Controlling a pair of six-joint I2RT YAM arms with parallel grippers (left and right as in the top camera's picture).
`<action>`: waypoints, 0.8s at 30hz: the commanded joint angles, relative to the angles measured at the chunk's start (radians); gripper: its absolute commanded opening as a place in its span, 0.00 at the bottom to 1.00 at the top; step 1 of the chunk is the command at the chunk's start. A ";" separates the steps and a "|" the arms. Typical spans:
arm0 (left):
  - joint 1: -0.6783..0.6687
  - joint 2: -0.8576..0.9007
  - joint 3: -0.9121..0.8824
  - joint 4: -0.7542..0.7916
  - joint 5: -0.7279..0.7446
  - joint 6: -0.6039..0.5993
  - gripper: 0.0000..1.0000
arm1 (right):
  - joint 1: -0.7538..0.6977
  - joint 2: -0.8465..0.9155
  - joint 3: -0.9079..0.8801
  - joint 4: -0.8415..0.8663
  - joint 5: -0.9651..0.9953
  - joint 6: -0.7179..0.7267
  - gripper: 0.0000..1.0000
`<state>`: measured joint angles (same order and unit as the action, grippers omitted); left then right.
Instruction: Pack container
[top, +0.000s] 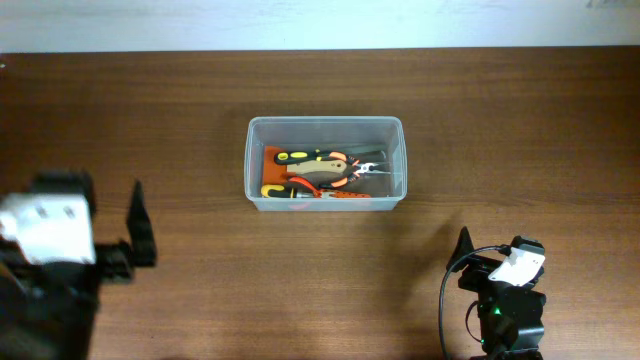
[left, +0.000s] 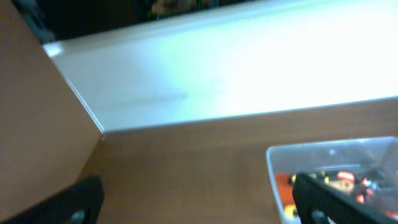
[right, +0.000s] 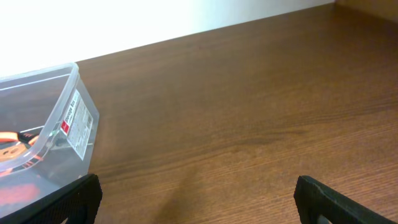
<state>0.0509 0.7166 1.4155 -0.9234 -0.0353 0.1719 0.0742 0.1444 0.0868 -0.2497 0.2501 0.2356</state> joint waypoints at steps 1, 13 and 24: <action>-0.002 -0.126 -0.251 0.083 0.048 -0.031 0.99 | -0.003 -0.013 -0.008 0.000 0.017 0.006 0.99; -0.002 -0.564 -0.932 0.345 0.051 -0.146 0.99 | -0.003 -0.013 -0.008 0.000 0.017 0.006 0.99; -0.002 -0.708 -1.175 0.447 0.051 -0.146 0.99 | -0.003 -0.013 -0.008 0.000 0.017 0.006 0.99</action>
<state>0.0509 0.0429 0.2749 -0.5072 0.0040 0.0391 0.0742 0.1429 0.0860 -0.2489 0.2508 0.2356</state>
